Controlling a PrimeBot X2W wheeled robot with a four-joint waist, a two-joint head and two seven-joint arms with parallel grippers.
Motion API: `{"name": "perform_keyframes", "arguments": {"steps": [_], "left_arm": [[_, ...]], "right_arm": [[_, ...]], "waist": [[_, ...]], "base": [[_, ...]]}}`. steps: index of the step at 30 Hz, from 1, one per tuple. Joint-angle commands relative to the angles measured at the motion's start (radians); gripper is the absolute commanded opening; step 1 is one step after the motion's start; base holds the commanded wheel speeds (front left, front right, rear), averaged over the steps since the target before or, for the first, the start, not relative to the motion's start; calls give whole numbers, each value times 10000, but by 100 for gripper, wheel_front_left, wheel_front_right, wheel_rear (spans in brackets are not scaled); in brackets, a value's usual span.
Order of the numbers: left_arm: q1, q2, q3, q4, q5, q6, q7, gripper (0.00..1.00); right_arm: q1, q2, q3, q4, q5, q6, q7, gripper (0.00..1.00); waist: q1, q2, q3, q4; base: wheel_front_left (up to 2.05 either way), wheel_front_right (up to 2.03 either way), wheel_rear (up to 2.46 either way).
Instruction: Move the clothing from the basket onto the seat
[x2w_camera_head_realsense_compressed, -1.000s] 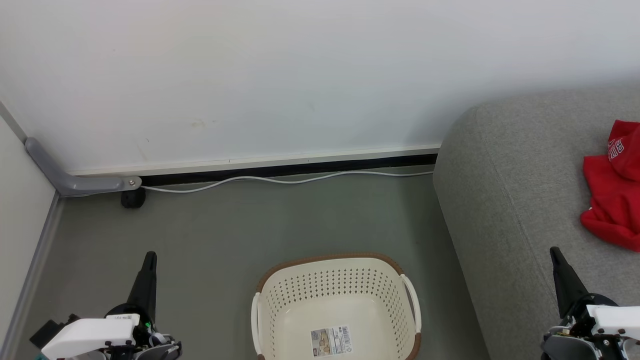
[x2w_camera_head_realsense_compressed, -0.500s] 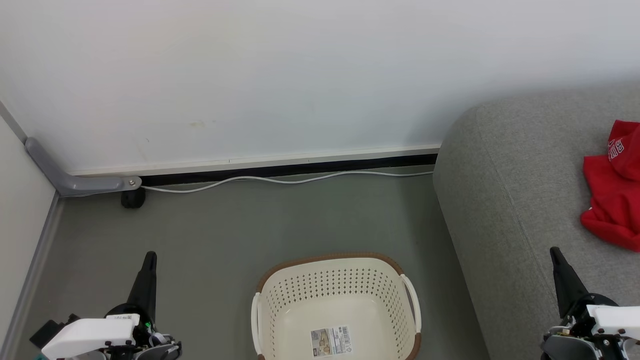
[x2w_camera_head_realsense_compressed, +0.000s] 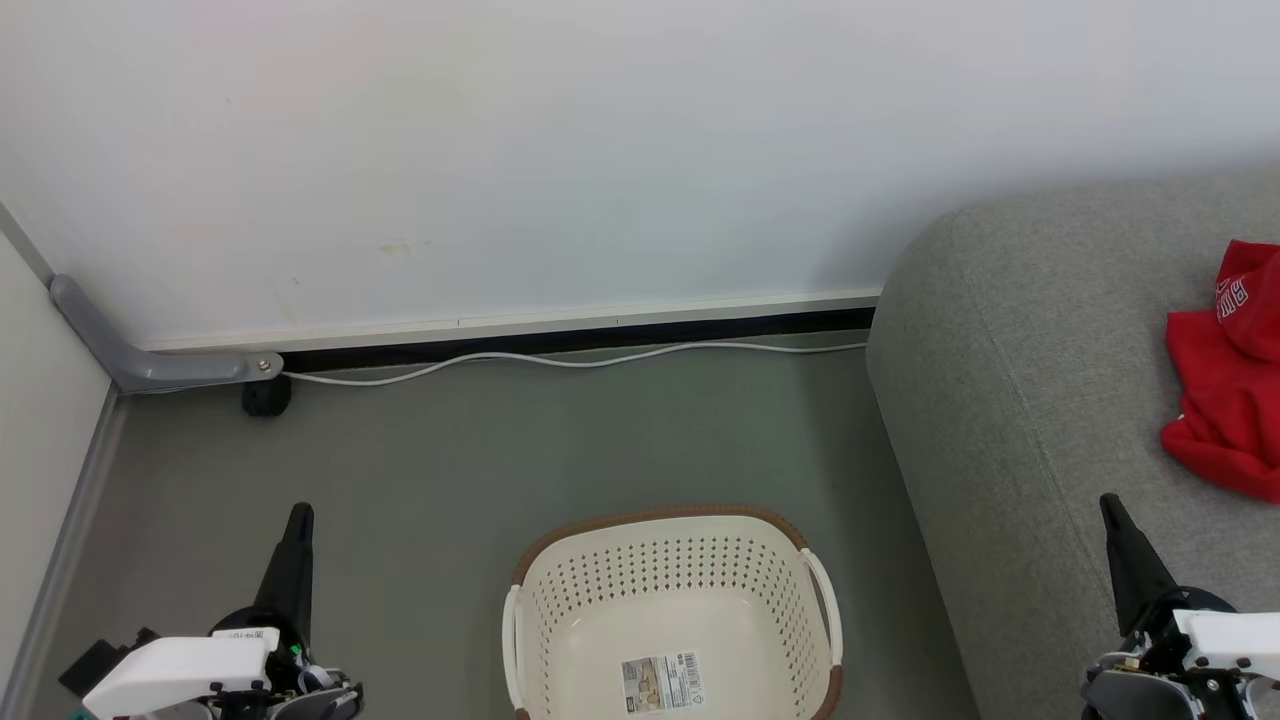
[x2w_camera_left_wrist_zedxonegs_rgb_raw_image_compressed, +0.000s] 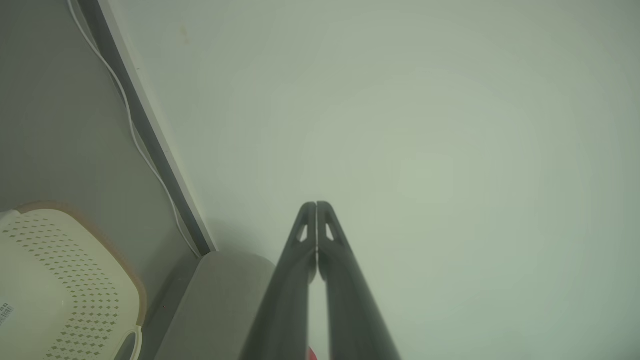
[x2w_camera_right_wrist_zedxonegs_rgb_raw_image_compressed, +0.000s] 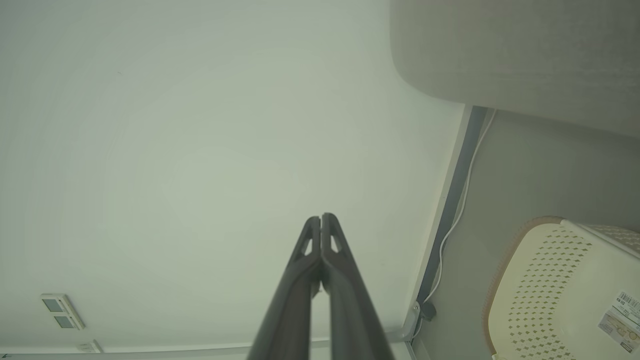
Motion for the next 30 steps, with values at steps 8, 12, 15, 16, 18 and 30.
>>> {"name": "perform_keyframes", "arguments": {"steps": [8, 12, 15, 16, 18, 30], "left_arm": [[-566, 133, 332, -284, -45, -79, 75, 0], [-566, 133, 332, -284, -45, -79, 75, 0], [-566, 133, 331, -284, -45, -79, 75, 0], [-566, 133, 331, -285, -46, -79, 75, 0], [-566, 133, 331, -285, -46, -79, 75, 0], [-566, 133, 331, -285, -46, -79, 74, 0]], "right_arm": [[-368, -103, 159, -310, 118, 16, 87, 0], [-368, -103, 160, -310, 118, 16, 87, 0], [-368, -103, 160, -310, 119, 16, 87, 0], [-368, -103, 160, -310, 119, 16, 87, 0], [-368, -103, 161, -310, 119, 16, 87, 0], [-368, -103, 163, -310, 121, 16, 85, 0]], "waist": [[1, 0, 0, 0], [1, 0, 0, 0], [1, 0, 0, 0], [1, 0, 0, 0], [1, 0, 0, 0], [1, 0, 0, 0]], "base": [[0, 0, 0], [0, 0, 0], [0, 0, 0], [0, 0, 0], [0, 0, 0], [0, 0, 0]]}}
